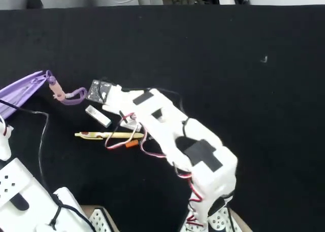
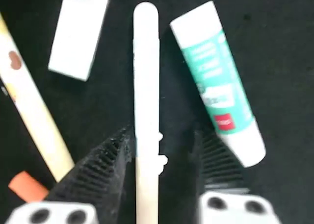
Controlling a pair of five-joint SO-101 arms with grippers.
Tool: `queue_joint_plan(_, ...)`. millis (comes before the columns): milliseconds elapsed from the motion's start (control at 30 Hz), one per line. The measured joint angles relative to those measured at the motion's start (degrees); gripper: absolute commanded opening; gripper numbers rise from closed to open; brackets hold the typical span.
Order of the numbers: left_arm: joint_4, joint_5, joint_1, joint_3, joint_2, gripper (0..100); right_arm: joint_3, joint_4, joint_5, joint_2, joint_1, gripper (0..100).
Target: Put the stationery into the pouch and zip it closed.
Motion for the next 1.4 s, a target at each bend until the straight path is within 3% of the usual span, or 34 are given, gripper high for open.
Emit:
queue_joint_plan(33,0.0,0.0,0.0,0.0,0.0,3,-1.76,1.32,0.09,1.14,0.0,1.1)
queue_joint_plan(400,0.0,0.0,1.85,0.0,0.0,3,-8.88,6.42,0.18,4.75,0.44,1.1)
queue_joint_plan(767,0.18,0.0,15.38,-4.57,0.09,3,-8.88,10.37,0.18,-2.81,8.97,1.1)
queue_joint_plan(1100,9.32,5.98,31.03,-14.42,0.0,3,-8.88,10.99,0.18,-18.99,17.93,1.1)
queue_joint_plan(1400,9.58,6.59,37.27,-13.98,3.69,3,-8.79,5.27,-2.02,-29.1,21.71,1.1)
